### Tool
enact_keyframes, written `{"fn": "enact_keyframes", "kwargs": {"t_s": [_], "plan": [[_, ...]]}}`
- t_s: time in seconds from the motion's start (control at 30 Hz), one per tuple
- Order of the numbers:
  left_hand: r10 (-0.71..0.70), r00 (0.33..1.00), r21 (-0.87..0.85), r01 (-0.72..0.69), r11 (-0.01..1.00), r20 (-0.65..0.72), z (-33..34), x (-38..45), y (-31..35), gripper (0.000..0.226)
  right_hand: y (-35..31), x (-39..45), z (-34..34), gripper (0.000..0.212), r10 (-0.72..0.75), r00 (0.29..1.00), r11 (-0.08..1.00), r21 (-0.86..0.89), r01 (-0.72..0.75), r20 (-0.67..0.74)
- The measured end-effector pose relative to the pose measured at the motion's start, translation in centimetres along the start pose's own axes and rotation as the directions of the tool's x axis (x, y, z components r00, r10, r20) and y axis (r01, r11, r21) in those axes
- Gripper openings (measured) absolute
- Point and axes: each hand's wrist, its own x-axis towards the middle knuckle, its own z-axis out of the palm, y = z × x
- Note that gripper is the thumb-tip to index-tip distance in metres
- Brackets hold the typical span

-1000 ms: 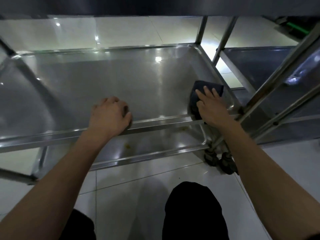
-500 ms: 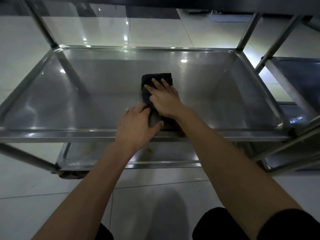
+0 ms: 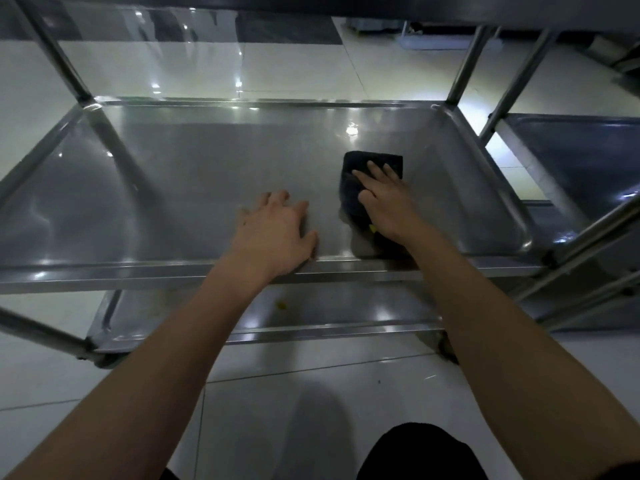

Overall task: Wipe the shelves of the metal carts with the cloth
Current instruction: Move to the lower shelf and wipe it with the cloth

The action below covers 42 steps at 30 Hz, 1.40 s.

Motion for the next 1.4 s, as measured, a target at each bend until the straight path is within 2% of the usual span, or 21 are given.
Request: {"fn": "enact_keyframes", "kwargs": {"t_s": [0.1, 0.2, 0.27, 0.37, 0.47, 0.6, 0.77, 0.83, 0.93, 1.07, 1.13, 1.2, 1.27, 1.4], "plan": [[0.05, 0.998, 0.012, -0.05, 0.999, 0.032, 0.6, 2.2, 2.2, 0.063, 4.4, -1.5, -1.9, 0.058, 0.077, 0.996, 0.996, 0.043, -0.075, -0.043], [0.051, 0.995, 0.039, -0.055, 0.998, 0.087, 1.4, 3.2, 3.1, 0.06, 8.8, -2.5, -3.5, 0.054, 0.179, 0.981, 0.984, 0.031, -0.177, -0.077], [0.052, 0.996, 0.057, -0.056, 0.997, 0.077, 1.9, 3.1, 3.1, 0.06, 11.5, -3.1, -4.4, 0.052, 0.267, 0.959, 0.964, 0.039, -0.264, -0.099], [0.057, 0.997, 0.038, -0.059, 0.998, 0.056, 2.2, 3.1, 3.2, 0.061, 14.8, -3.3, -5.3, 0.047, 0.304, 0.943, 0.95, -0.034, -0.311, -0.138], [0.056, 0.997, 0.03, -0.058, 0.998, 0.044, 2.2, 3.4, 3.5, 0.061, 15.6, -2.9, -5.7, 0.054, 0.391, 0.907, 0.92, 0.052, -0.388, -0.154], [0.051, 0.997, 0.026, -0.053, 0.998, 0.063, 2.0, 3.8, 3.5, 0.062, 15.3, -2.4, -5.7, 0.053, 0.378, 0.917, 0.926, 0.028, -0.377, -0.128], [0.056, 0.994, 0.045, -0.06, 0.997, 0.097, 1.4, 3.9, 3.3, 0.063, 11.7, -0.4, -4.5, 0.043, 0.209, 0.974, 0.975, -0.055, -0.215, -0.091], [0.071, 0.994, 0.03, -0.074, 0.997, 0.088, 1.2, 3.9, 3.0, 0.06, 8.9, 1.2, -3.6, 0.049, 0.215, 0.975, 0.976, -0.029, -0.217, -0.062], [0.051, 0.998, -0.094, -0.047, 0.994, 0.034, 0.4, 3.7, 1.0, 0.051, 4.7, 4.0, -1.8, 0.052, 0.125, 0.991, 0.99, -0.055, -0.127, -0.036], [0.019, 1.0, -0.005, -0.019, 1.0, 0.013, -0.2, 2.7, -2.0, 0.044, -1.7, 7.1, 0.7, 0.054, -0.002, 0.998, 0.997, -0.078, 0.006, 0.058], [0.025, 0.999, -0.014, -0.025, 1.0, 0.033, 0.0, 2.6, -2.1, 0.042, -5.4, 8.2, 2.0, 0.063, -0.112, 0.985, 0.987, -0.103, 0.126, 0.132], [0.009, 0.999, -0.036, -0.008, 0.999, 0.035, 0.1, 2.6, -1.7, 0.043, -8.2, 8.9, 2.6, 0.064, -0.143, 0.977, 0.987, -0.057, 0.153, 0.156], [-0.004, 1.0, -0.043, 0.005, 0.999, 0.026, 0.3, 2.4, -1.6, 0.047, -8.9, 9.6, 2.8, 0.058, -0.146, 0.978, 0.988, -0.017, 0.15, 0.148], [-0.023, 1.0, -0.046, 0.023, 0.999, -0.002, 0.7, 2.0, -1.2, 0.049, -6.8, 9.5, 2.3, 0.051, -0.227, 0.956, 0.958, -0.135, 0.254, 0.184]]}}
